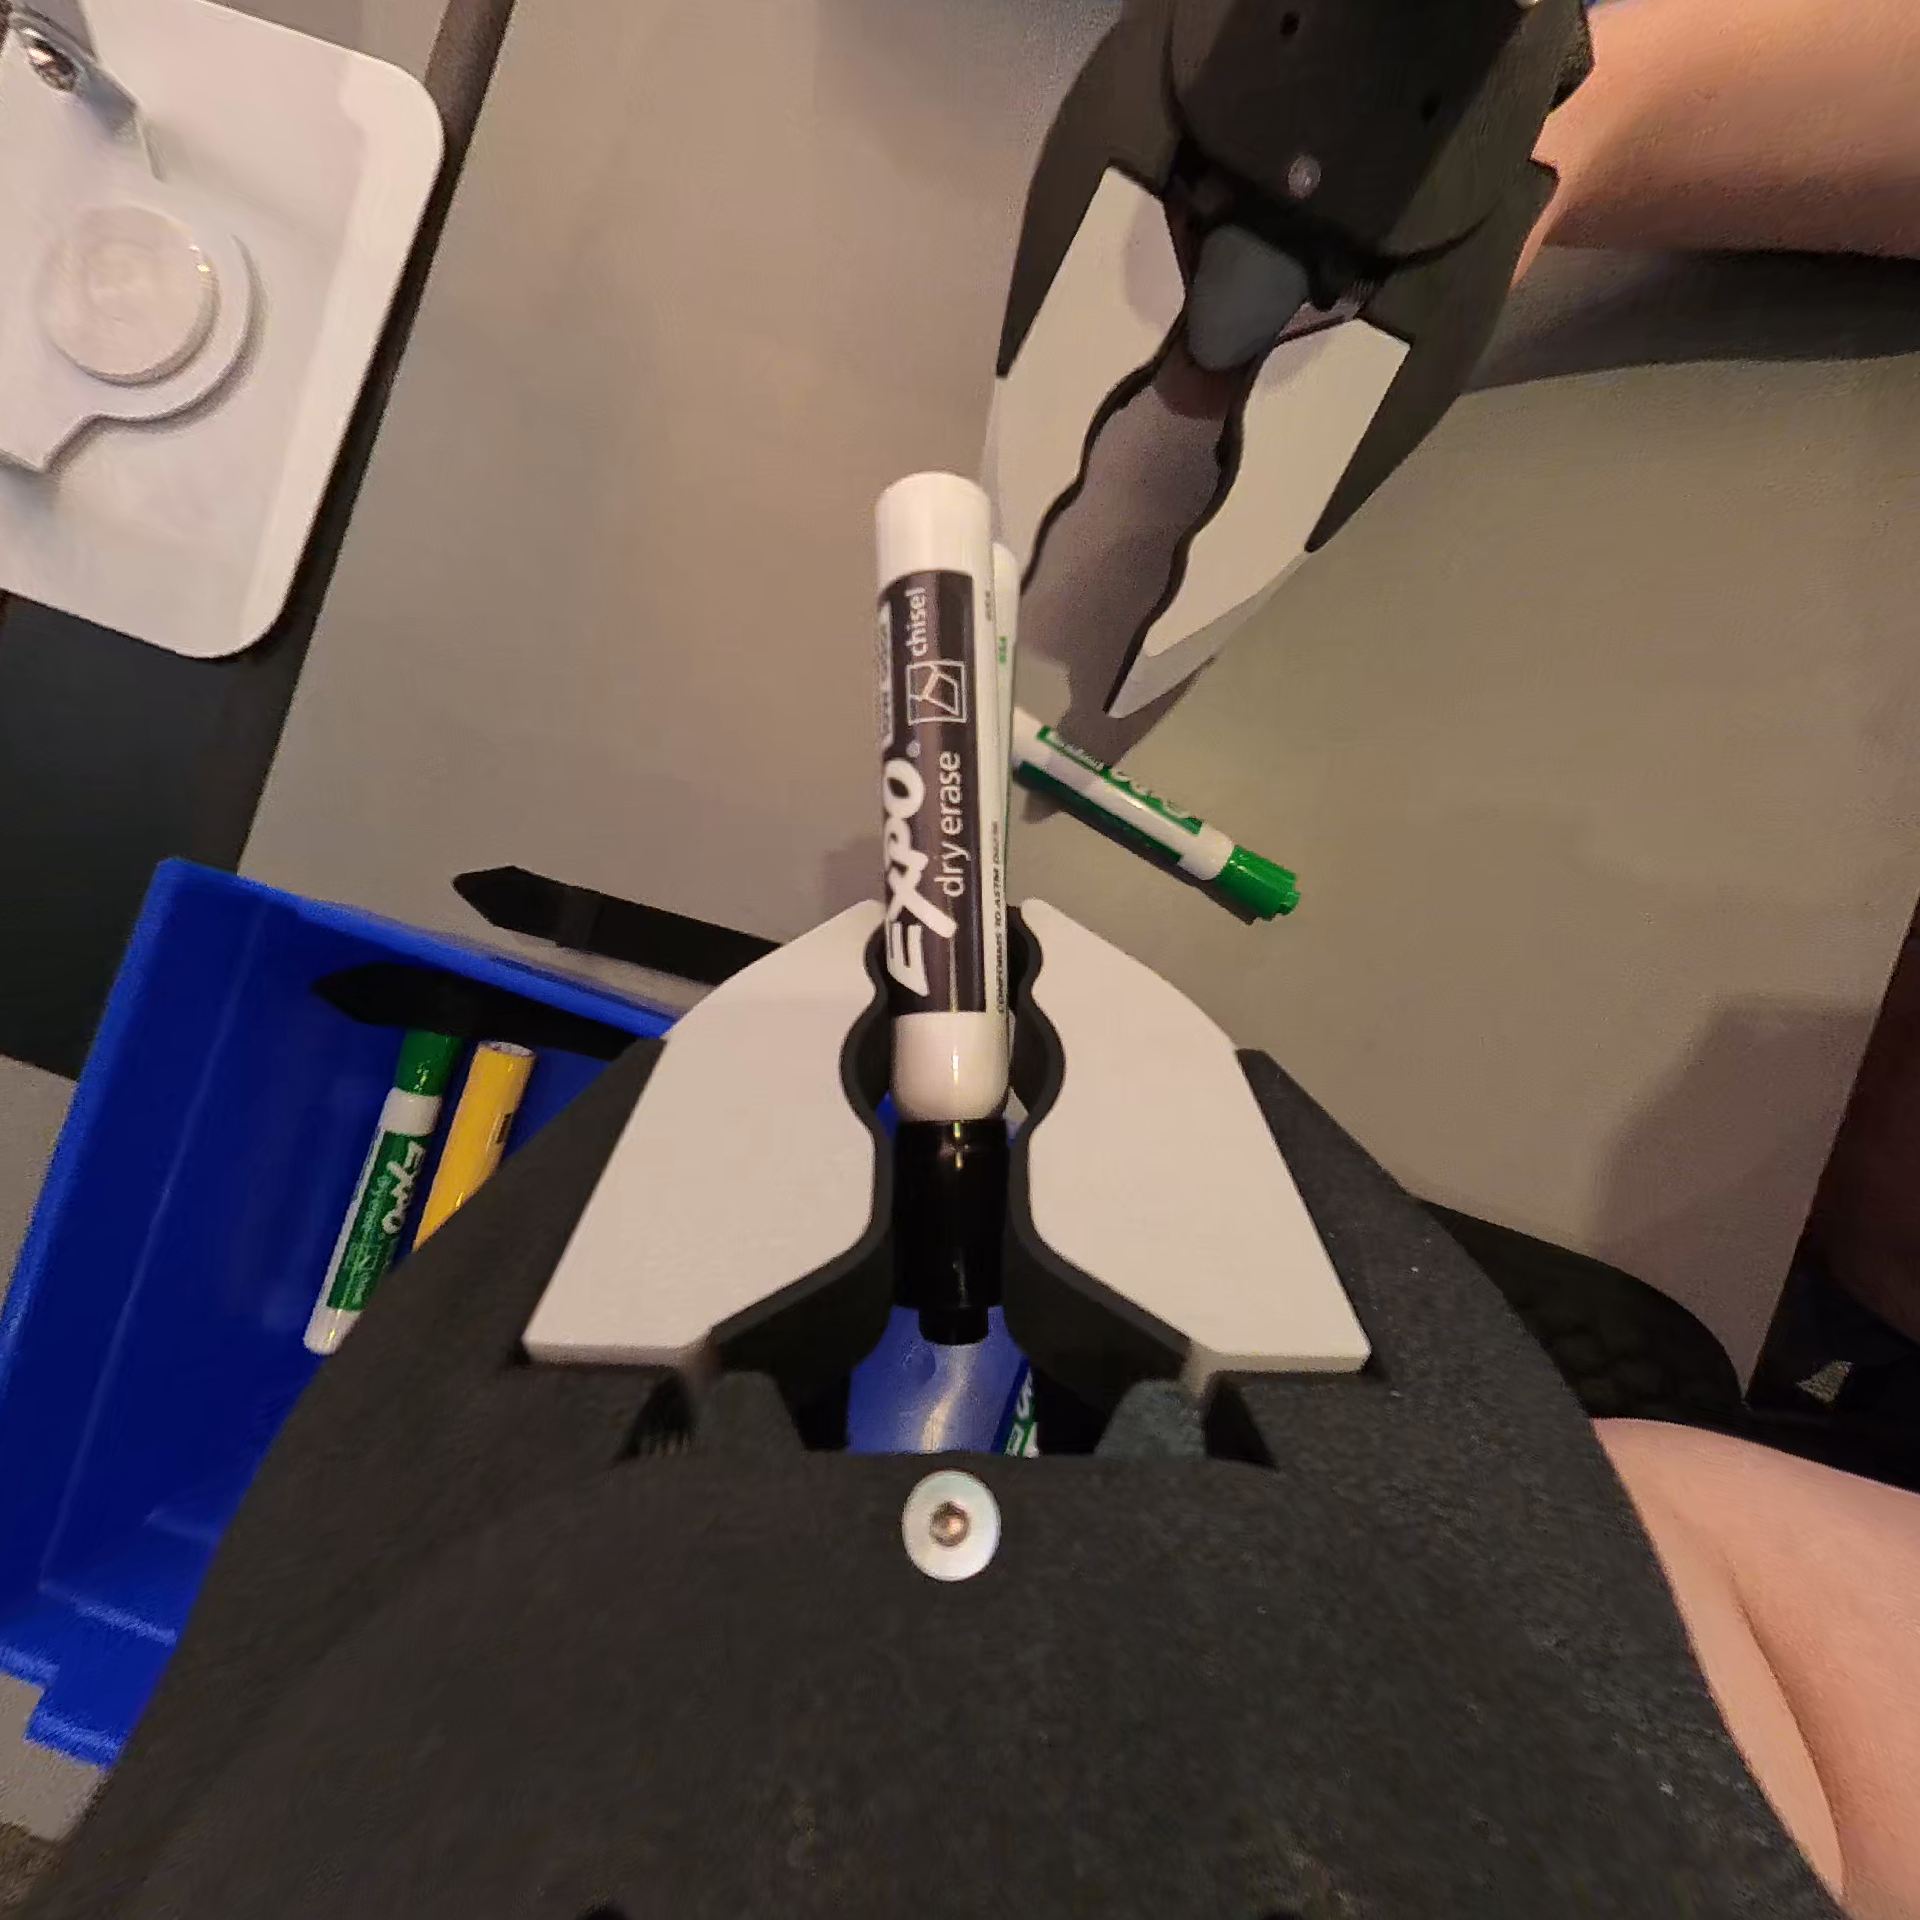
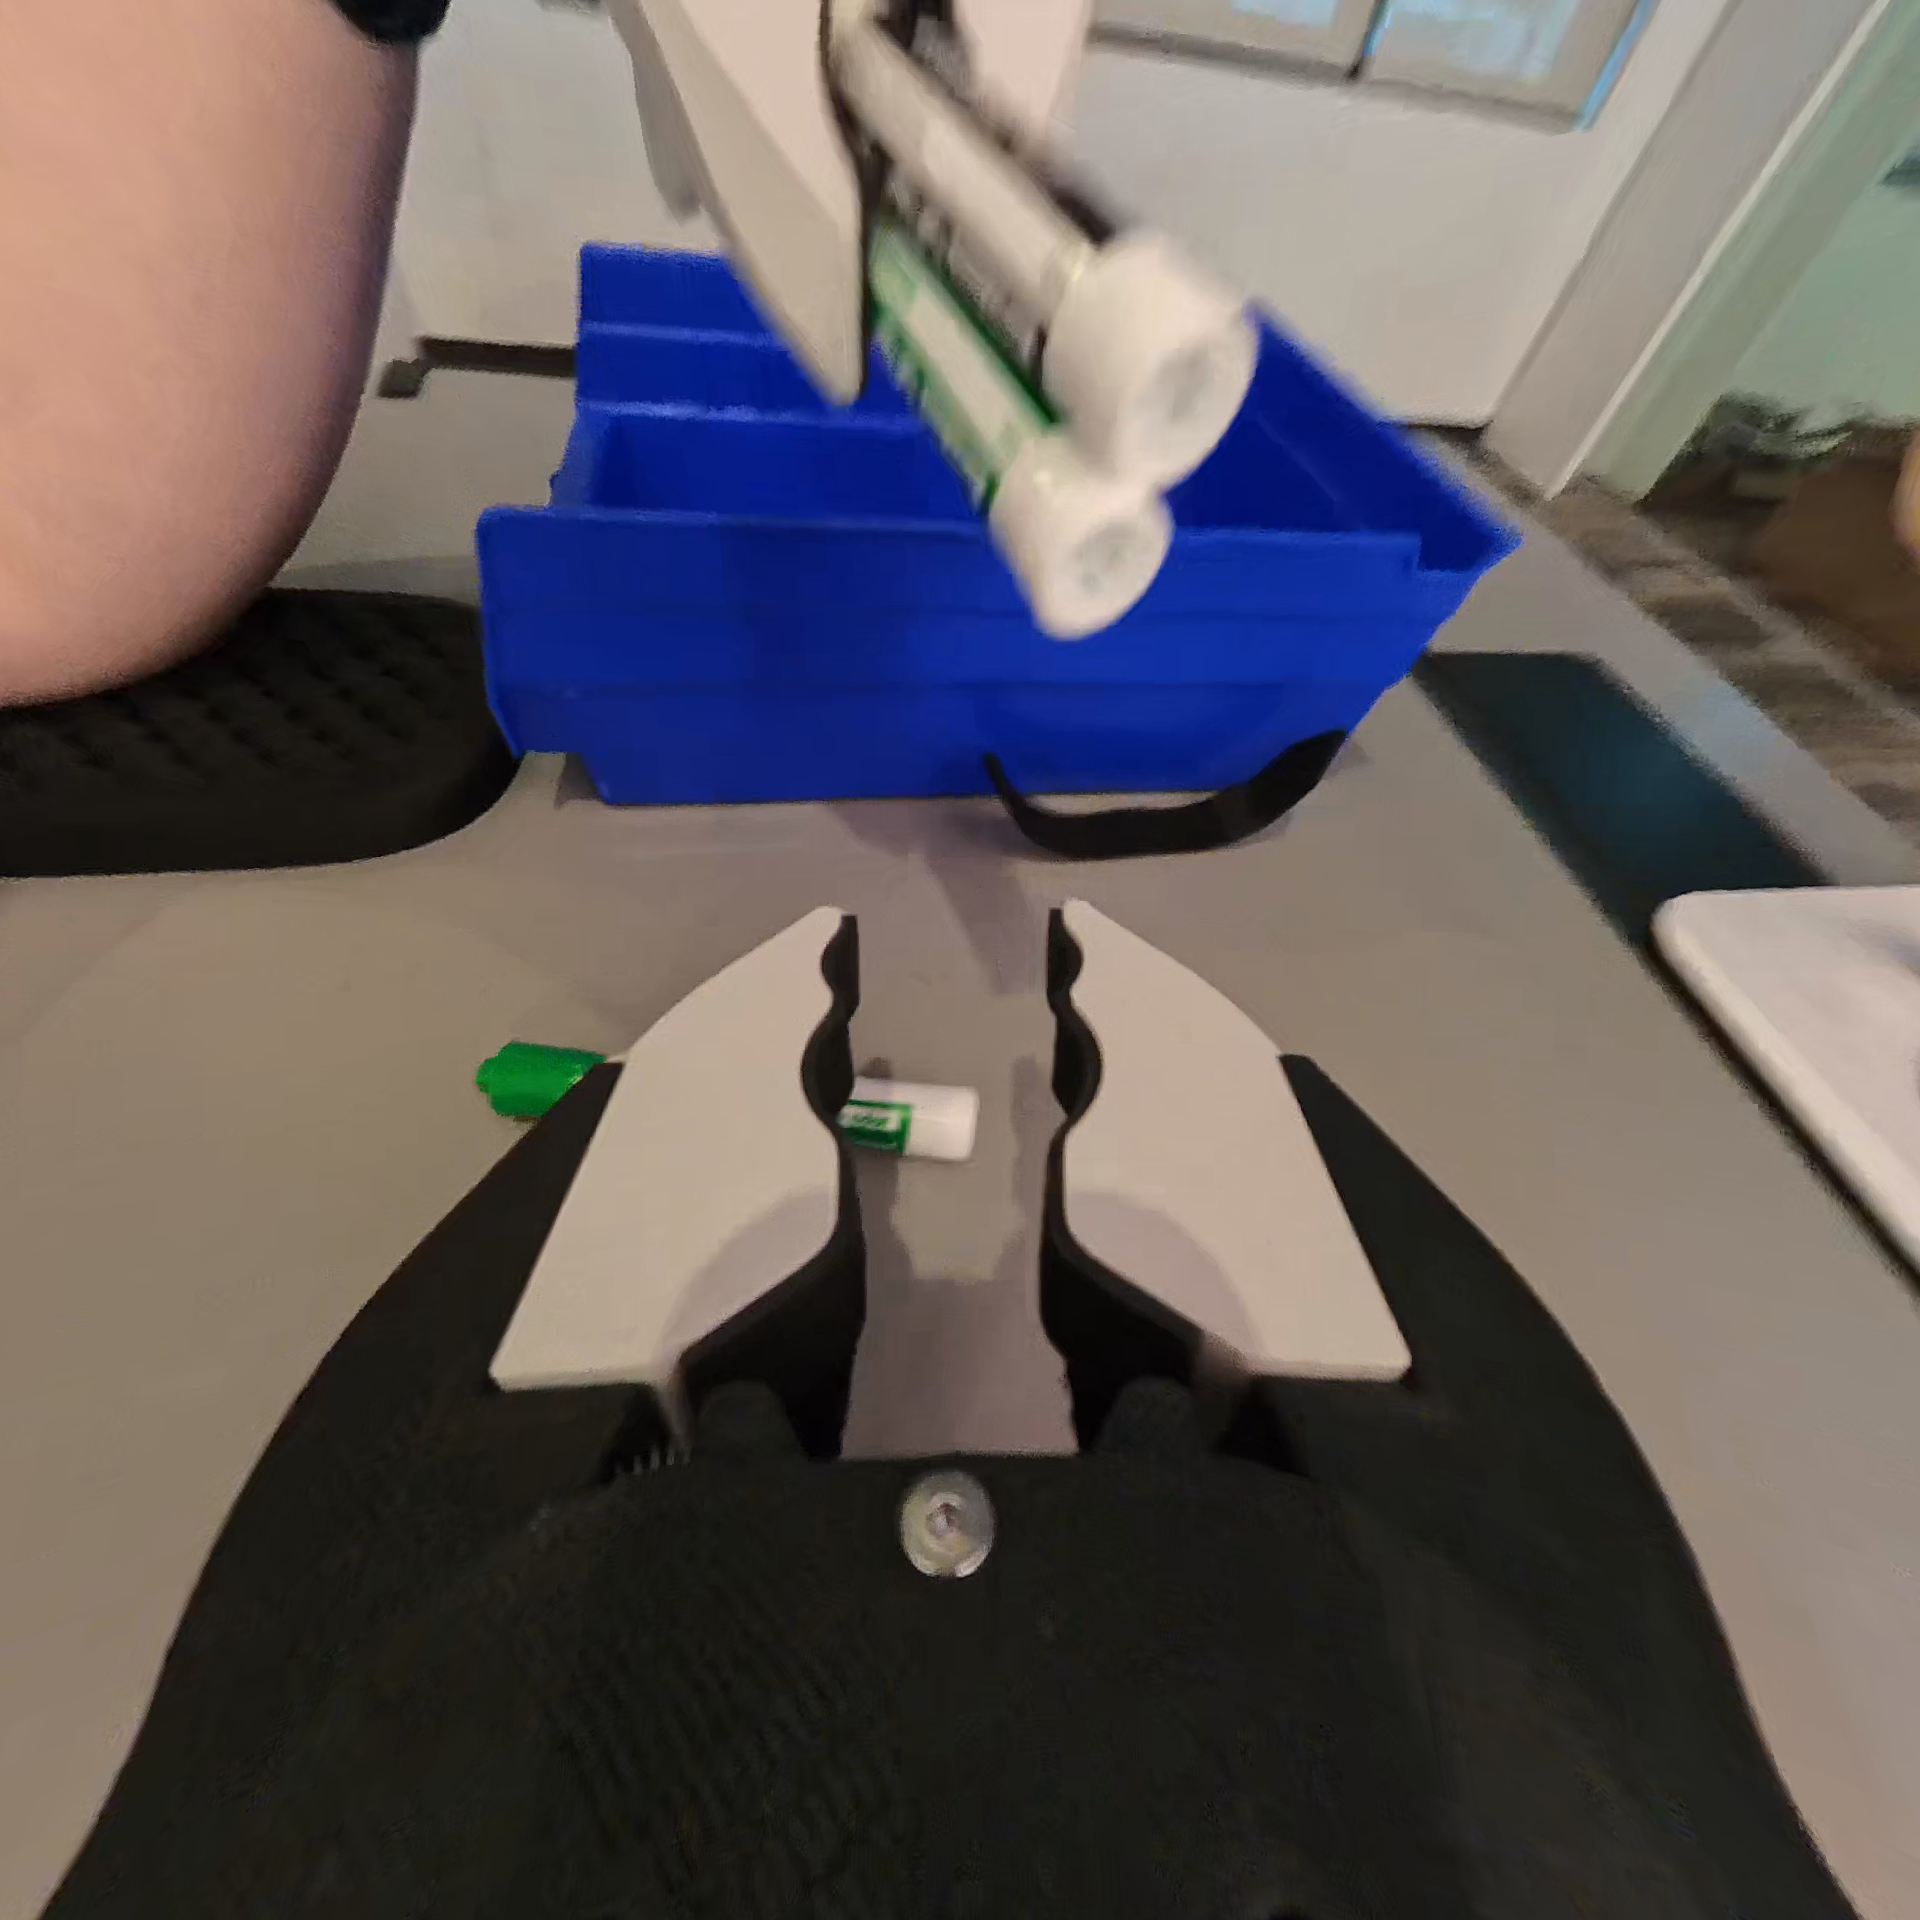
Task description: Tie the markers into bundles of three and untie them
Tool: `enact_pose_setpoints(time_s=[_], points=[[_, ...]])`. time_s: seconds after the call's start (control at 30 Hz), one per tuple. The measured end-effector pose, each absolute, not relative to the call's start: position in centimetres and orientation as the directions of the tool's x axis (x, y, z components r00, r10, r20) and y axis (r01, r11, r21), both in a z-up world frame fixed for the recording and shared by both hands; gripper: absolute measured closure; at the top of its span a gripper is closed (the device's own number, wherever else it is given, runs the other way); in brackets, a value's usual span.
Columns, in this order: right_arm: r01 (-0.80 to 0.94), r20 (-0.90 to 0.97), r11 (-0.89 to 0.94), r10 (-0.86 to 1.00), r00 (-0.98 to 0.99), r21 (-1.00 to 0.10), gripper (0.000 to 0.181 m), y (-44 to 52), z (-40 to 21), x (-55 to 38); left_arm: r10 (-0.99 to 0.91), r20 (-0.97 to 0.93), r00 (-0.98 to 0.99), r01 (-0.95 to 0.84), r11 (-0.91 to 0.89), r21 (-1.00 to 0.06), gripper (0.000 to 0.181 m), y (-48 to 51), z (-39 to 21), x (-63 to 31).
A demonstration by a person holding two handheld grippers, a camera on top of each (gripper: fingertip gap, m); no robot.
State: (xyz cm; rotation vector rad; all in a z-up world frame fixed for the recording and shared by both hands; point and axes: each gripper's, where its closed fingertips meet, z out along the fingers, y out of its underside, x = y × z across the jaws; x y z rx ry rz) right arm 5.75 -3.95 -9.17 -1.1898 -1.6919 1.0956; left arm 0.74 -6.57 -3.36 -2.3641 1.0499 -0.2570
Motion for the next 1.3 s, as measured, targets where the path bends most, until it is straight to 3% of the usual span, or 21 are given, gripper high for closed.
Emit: enact_pose_setpoints(time_s=[0.1, 0.17, 0.3, 0.43, 0.67, 0.83, 1.17, 1.3], points=[[0.139, 0.174, 0.204, 0.965, -0.198, -0.969, 0.14, -3.4, -5.1, 6.4, -0.757, -0.041, 0.652, -0.656, -0.536, -0.531, 0.162, -6.4, -3.8, 1.8], [0.068, 0.106, 0.124, 0.969, -0.223, -0.99, 0.133, -3.4, -2.6, 7.3, -0.78, -0.022, 0.625, -0.666, -0.519, -0.536, 0.162, -6.3, -4.0, 2.9], [0.082, 0.031, 0.053, 0.966, -0.258, -0.995, 0.119, -2.5, -2.2, 8.4, -0.819, 0.0, 0.574, -0.687, -0.482, -0.544, 0.162, -6.5, -4.3, 4.4], [0.155, 0.007, 0.069, 0.929, -0.371, -0.986, 0.119, -4.1, -3.7, 8.6, -0.844, 0.02, 0.535, -0.688, -0.45, -0.569, 0.162, -6.7, -4.0, 5.6], [0.152, -0.059, 0.012, 0.888, -0.455, -0.988, 0.136, -6.4, -3.5, 8.2, -0.866, 0.024, 0.5, -0.686, -0.412, -0.6, 0.163, -6.8, -3.6, 6.7], [0.116, -0.103, -0.057, 0.888, -0.449, -0.992, 0.16, -6.1, -2.6, 8.2, -0.87, 0.038, 0.491, -0.679, -0.41, -0.609, 0.162, -6.8, -3.6, 7.2], [0.079, -0.211, -0.196, 0.881, -0.424, -0.977, 0.16, -4.8, 0.1, 8.8, -0.868, 0.029, 0.495, -0.685, -0.411, -0.602, 0.162, -5.8, -4.6, 9.1], [0.15, -0.338, -0.303, 0.831, -0.442, -0.941, 0.16, -4.0, -1.2, 8.9, -0.816, 0.164, 0.555, -0.617, -0.536, -0.576, 0.162, -5.4, -5.9, 9.6]])
